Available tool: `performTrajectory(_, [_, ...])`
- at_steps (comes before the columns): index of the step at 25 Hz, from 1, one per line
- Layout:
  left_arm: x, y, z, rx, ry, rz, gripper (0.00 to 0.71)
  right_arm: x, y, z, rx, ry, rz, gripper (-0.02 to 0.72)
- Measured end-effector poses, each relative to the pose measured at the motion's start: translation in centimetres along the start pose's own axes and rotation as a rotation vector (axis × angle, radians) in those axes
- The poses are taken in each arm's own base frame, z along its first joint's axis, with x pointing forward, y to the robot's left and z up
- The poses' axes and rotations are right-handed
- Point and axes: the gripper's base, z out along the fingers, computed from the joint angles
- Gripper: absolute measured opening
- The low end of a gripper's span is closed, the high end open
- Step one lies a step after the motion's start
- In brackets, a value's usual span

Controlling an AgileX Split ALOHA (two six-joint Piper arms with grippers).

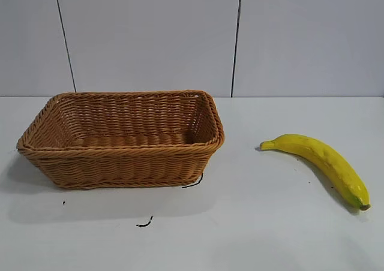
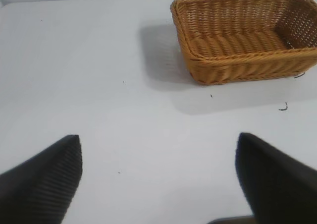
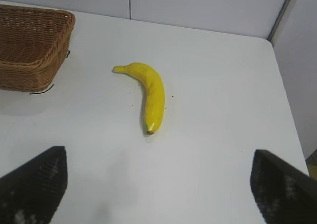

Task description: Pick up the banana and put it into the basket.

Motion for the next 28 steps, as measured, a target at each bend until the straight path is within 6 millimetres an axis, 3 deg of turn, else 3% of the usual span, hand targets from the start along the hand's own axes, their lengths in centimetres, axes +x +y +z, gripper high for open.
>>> performTrajectory(13, [0.0, 0.0, 0.0, 0.000, 0.000, 0.000, 0.635, -0.4, 0.0, 0.0, -0.001, 0.013, 0.053, 0.689])
performTrajectory(20, [0.0, 0.0, 0.0, 0.000, 0.000, 0.000, 0.635, -6.3, -0.8, 1.9, 0.018, 0.148, 0.063, 0.689])
performTrajectory(28, [0.0, 0.0, 0.0, 0.000, 0.000, 0.000, 0.635, -12.7, -1.7, 8.7, 0.012, 0.359, 0.072, 0.689])
